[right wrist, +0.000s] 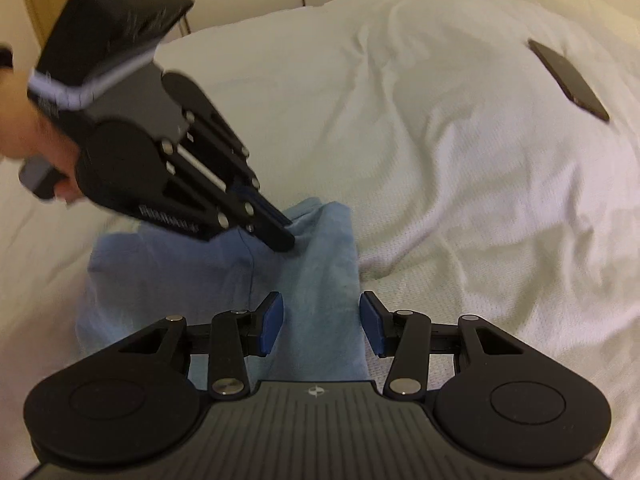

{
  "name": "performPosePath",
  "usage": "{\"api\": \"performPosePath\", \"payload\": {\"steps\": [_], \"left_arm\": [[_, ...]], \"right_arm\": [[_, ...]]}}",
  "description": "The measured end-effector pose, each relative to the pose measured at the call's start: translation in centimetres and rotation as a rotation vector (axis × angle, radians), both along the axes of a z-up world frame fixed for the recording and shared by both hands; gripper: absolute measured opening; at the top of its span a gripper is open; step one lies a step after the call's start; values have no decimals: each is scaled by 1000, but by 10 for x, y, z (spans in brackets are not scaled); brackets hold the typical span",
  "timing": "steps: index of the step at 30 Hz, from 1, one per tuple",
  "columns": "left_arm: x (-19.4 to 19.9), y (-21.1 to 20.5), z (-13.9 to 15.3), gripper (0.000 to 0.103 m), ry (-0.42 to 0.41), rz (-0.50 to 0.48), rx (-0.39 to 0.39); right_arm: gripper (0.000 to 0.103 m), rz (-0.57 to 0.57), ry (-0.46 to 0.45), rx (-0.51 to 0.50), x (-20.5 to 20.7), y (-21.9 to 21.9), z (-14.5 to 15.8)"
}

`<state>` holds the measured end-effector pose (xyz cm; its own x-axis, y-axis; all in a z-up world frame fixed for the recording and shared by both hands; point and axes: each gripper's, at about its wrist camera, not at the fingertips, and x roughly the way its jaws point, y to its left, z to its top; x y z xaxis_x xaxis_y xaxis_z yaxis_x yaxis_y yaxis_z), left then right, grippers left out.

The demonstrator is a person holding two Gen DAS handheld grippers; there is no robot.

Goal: Fold clothes

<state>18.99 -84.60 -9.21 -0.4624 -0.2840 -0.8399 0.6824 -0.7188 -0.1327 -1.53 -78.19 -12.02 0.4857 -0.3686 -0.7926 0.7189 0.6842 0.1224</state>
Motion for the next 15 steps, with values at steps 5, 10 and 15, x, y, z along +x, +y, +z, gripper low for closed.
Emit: {"api": "performPosePath", "payload": {"steps": [5, 10, 15], "left_arm": [[17, 2, 14, 0, 84, 39, -10], [24, 2, 20, 0, 117, 58, -18], [25, -2, 15, 0, 126, 79, 2]], "right_arm": [[46, 12, 28, -26, 3, 4, -1], [11, 6, -70, 95, -3, -6, -1], [7, -88, -361, 389, -35, -31, -9]]}}
